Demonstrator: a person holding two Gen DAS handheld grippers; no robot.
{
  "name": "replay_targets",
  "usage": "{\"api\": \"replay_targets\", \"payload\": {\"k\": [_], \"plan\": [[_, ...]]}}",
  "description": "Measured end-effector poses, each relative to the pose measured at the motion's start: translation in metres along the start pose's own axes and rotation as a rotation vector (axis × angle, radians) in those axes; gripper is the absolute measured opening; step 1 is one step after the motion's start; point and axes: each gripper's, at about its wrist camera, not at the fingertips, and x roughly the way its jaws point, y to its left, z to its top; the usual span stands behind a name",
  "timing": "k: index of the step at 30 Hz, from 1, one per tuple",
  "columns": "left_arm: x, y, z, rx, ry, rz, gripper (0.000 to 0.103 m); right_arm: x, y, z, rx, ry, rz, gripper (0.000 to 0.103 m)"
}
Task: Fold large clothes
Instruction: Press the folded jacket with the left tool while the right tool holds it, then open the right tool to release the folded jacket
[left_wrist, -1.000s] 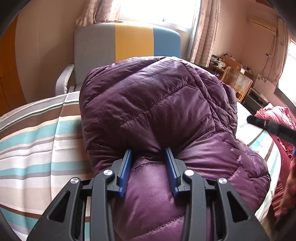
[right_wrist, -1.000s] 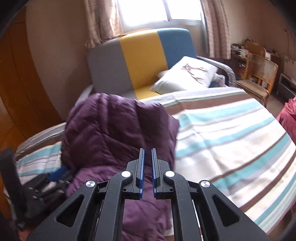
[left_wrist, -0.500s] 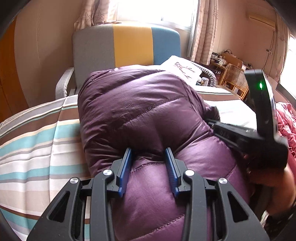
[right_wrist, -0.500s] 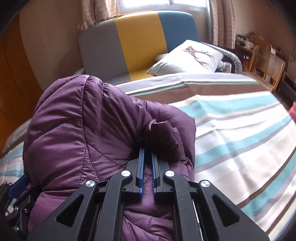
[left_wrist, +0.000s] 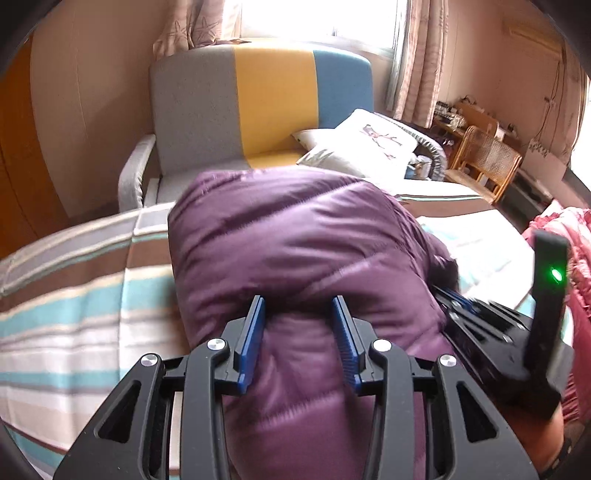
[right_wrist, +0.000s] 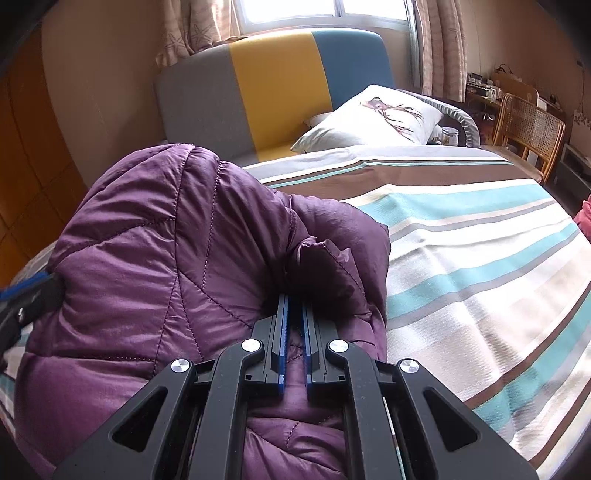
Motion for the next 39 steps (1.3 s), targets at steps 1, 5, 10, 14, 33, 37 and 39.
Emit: {"api": "replay_targets", "payload": {"k": [1,5,10,14,33,37,39], "plan": [[0.006,0.000,0.003,0.003,0.010,0.006,0.044,0.000,0.000,0.000,0.000,0.001,0.001,0.005],[0.036,0.003,0.005,0.015,0.049,0.041,0.051,0.001,0.000,-0.001,0.012,0.001,0.006,0.005],[0.050,0.004,-0.004,0.003,0.043,0.052,0.051,0.004,-0.002,0.000,0.024,0.000,0.014,0.005],[0.049,0.004,-0.006,0.006,0.032,0.056,0.051,0.004,-0.002,0.000,0.018,-0.003,0.013,0.005],[-0.028,0.003,-0.044,-0.011,0.024,-0.002,0.072,-0.075,0.000,-0.015,0.000,0.025,0.073,0.005],[-0.020,-0.005,-0.052,0.024,0.032,0.008,0.072,-0.063,-0.007,-0.030,0.018,0.083,0.058,0.005],[-0.012,-0.012,-0.054,0.058,0.046,0.019,0.072,-0.047,-0.014,-0.037,0.034,0.099,0.058,0.005]]}}
